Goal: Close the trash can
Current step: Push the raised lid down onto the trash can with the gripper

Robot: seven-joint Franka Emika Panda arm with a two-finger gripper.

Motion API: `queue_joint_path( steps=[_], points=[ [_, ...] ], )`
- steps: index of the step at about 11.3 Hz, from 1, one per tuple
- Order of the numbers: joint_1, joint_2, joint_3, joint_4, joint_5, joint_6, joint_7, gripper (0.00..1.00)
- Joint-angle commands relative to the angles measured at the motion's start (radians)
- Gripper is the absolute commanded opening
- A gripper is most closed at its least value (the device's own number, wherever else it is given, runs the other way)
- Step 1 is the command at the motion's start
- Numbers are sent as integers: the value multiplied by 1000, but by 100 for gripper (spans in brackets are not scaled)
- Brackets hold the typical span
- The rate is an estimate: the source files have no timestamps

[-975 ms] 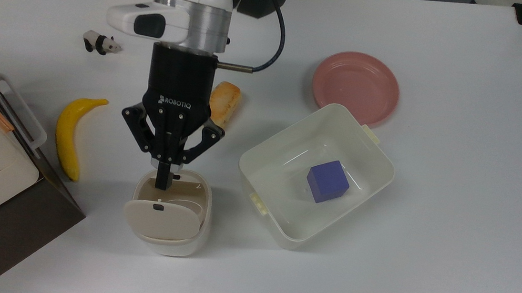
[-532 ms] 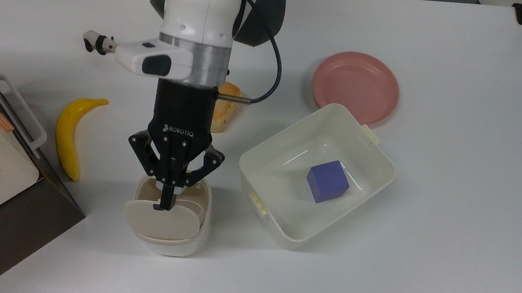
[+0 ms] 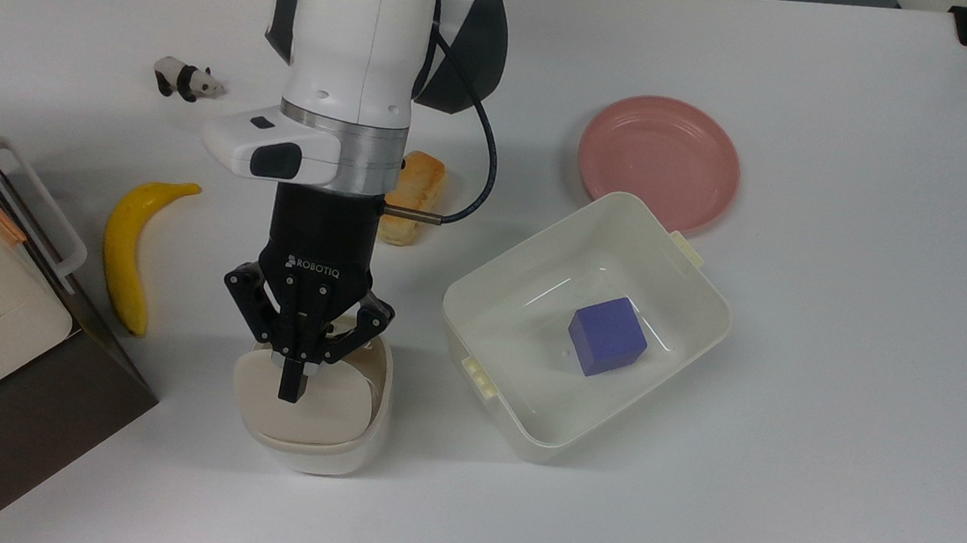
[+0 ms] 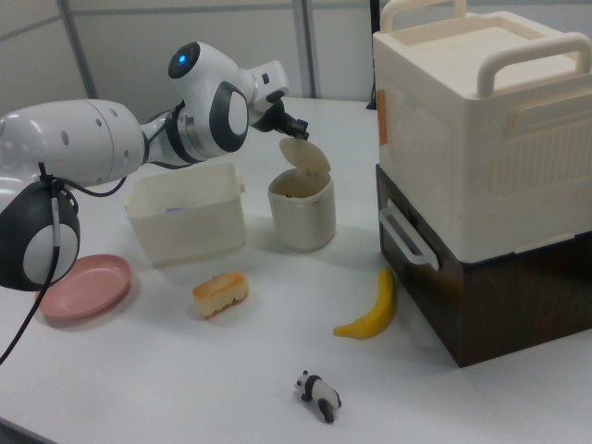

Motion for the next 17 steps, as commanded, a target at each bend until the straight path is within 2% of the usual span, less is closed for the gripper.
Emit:
queue_joint_path(
  steps=[1, 6, 10, 13, 17],
  points=[
    [10, -9, -13, -4, -24, 8, 28, 0],
    [16, -47, -2, -13, -23, -197, 24, 0],
    [19, -55, 5, -16, -18, -304, 22, 0],
    [17, -61, 30, -18, -15, -407, -1, 0],
    [17, -64, 41, -55, -18, -426, -5, 0]
  ],
)
